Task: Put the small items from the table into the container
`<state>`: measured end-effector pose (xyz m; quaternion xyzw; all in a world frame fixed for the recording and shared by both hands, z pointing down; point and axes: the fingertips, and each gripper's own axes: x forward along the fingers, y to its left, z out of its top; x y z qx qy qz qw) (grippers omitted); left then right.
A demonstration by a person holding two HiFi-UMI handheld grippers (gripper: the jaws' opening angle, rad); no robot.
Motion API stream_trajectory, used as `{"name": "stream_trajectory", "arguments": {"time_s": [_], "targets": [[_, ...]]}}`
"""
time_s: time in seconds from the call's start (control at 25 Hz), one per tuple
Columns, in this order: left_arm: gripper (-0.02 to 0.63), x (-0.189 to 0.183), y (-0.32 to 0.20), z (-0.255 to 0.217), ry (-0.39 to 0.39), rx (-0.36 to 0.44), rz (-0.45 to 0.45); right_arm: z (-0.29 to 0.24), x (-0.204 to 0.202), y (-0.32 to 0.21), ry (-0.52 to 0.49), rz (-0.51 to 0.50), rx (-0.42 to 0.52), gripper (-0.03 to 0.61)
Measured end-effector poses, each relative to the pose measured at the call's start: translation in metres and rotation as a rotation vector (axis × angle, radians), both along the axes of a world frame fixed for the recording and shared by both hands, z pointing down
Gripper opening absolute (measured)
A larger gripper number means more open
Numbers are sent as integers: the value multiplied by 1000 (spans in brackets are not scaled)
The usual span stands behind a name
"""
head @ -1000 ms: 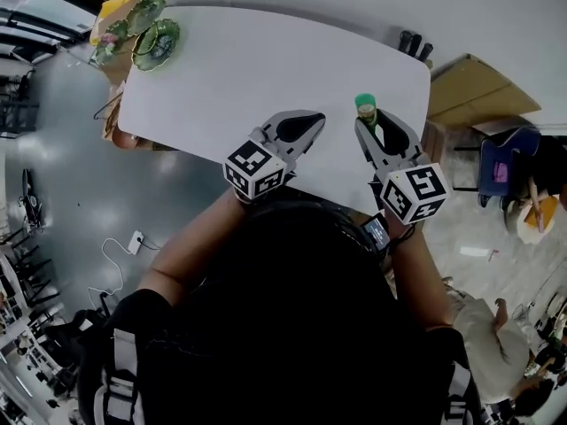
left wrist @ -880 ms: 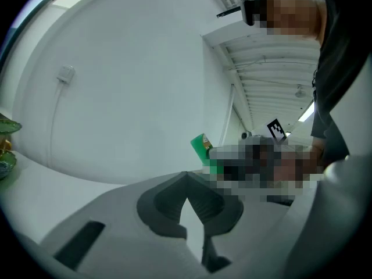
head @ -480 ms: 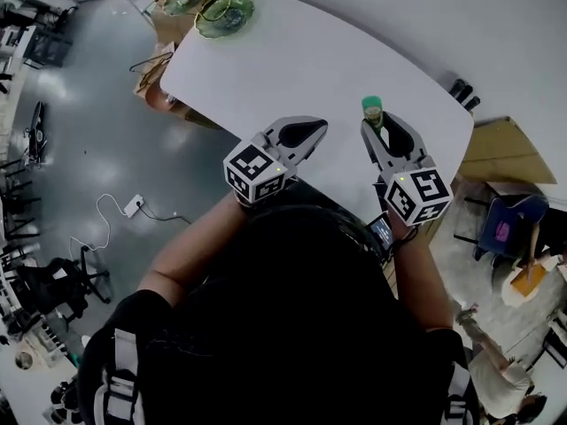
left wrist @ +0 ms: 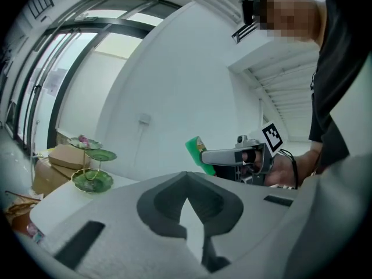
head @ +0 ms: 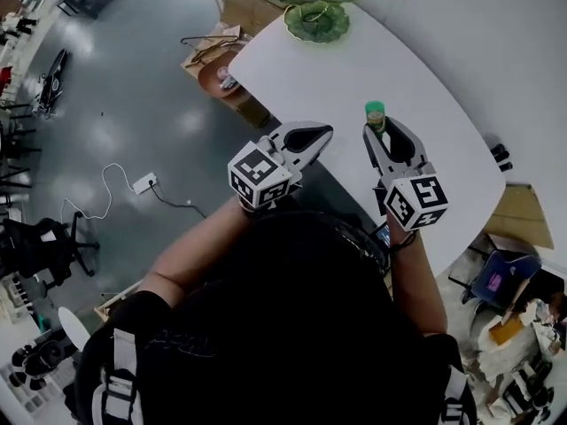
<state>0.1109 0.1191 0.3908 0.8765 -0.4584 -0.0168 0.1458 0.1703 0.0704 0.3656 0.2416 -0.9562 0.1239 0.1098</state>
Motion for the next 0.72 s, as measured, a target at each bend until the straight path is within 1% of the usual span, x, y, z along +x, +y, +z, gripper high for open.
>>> {"name": "stream_trajectory", "arguments": {"time_s": [0.08, 0.2, 0.32, 0.52, 0.72], "targets": [[5, -34, 13, -1, 0, 4, -21, 0, -36, 8, -12, -20, -3, 150], [5, -79, 30, -4, 23, -4, -64, -3, -86, 19, -20, -61, -2, 150], [5, -112, 46, -3, 36, -6, -107, -1, -129, 30, -13, -121, -7, 150], [5, -157, 57, -1, 63, -15, -190, 2, -180, 36, -2, -208, -15, 150], [5, -194, 56, 9, 63, -23, -265, 17, -222, 29, 8, -286, -30, 150]]}}
